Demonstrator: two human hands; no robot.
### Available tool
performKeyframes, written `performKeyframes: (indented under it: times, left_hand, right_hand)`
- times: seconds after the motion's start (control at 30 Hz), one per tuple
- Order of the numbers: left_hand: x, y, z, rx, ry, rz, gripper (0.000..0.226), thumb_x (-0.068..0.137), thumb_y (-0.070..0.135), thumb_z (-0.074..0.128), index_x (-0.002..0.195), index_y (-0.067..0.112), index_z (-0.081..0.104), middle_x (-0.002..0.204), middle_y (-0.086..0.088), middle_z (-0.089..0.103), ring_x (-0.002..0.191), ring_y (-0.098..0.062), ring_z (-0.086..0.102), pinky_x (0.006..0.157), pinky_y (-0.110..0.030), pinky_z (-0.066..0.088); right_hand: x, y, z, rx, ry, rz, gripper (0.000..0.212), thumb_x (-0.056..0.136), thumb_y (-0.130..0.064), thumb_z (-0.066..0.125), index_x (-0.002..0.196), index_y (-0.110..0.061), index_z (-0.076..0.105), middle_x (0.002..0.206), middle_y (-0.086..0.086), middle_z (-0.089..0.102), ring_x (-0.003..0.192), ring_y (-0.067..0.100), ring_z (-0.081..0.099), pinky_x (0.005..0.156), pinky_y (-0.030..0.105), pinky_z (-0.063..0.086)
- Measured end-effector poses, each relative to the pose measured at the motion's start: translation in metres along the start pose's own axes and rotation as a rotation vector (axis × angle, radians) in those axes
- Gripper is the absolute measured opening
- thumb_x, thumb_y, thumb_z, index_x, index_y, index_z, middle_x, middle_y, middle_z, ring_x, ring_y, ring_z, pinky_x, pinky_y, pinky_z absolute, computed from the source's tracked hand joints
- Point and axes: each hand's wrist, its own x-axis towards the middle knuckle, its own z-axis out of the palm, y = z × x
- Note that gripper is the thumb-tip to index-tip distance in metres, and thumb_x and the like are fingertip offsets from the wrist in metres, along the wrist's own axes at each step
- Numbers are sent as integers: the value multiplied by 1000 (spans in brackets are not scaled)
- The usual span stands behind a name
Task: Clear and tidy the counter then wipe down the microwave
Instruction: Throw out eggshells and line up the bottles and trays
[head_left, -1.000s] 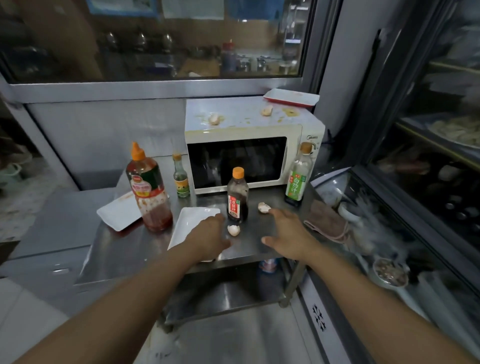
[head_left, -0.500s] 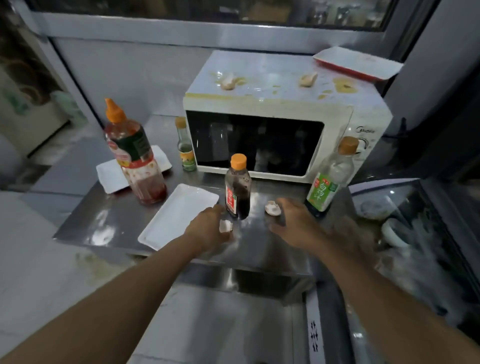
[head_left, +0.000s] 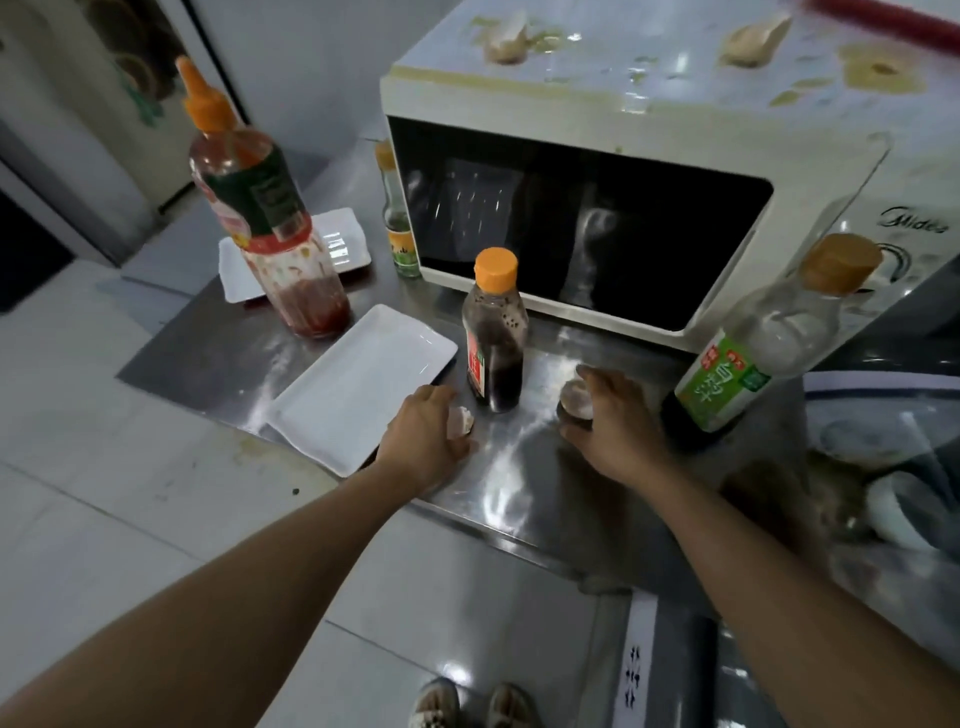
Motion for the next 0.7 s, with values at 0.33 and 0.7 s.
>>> performKeyframes:
  times: [0.33, 0.7]
  left_hand:
    - [10, -1, 14, 14, 98, 38, 42, 80, 24, 67, 120, 17, 56, 123, -6, 50, 116, -25, 46, 85, -35, 43]
    - [4, 0, 1, 39, 81, 53, 45, 80, 25, 68, 122, 18, 54, 122, -5, 50, 103, -27, 56, 80, -33, 48]
  right_hand:
    - [15, 3, 19, -39, 98, -19, 60, 86, -27, 64, 140, -14, 40, 140, 9, 43, 128, 31, 33, 104, 36, 30]
    - [13, 0, 21, 71, 96, -7, 33, 88, -7, 57, 120, -5, 52, 122, 16, 46, 114, 32, 44, 90, 32, 38]
